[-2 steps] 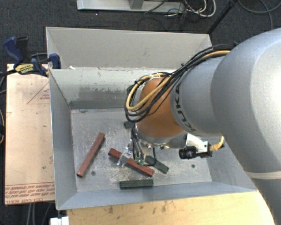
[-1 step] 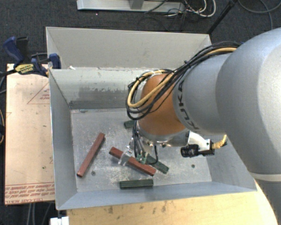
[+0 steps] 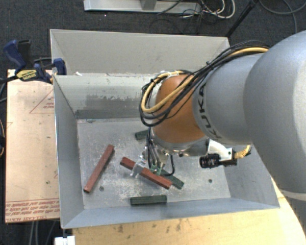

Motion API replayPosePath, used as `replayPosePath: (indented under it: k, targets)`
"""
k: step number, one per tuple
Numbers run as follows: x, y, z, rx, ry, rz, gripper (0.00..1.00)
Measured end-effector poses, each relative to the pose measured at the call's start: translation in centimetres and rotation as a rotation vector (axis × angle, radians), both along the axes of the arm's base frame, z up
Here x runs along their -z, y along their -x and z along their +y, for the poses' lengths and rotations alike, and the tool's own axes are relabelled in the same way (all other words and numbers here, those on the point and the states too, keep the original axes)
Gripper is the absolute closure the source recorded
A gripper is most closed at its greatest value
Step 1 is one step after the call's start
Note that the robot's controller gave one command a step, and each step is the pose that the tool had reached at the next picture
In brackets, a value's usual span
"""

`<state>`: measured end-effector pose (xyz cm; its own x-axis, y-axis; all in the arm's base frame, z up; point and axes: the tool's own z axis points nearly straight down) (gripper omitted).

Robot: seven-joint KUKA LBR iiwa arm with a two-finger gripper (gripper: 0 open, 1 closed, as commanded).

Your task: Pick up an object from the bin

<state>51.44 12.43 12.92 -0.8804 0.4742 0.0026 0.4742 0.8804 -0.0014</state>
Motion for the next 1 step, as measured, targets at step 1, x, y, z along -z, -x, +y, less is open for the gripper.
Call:
replayPosePath:
  k: [1]
  targets:
    - [-1.39,-0.06,0.01,0.000,0.000,-0.001,1.00]
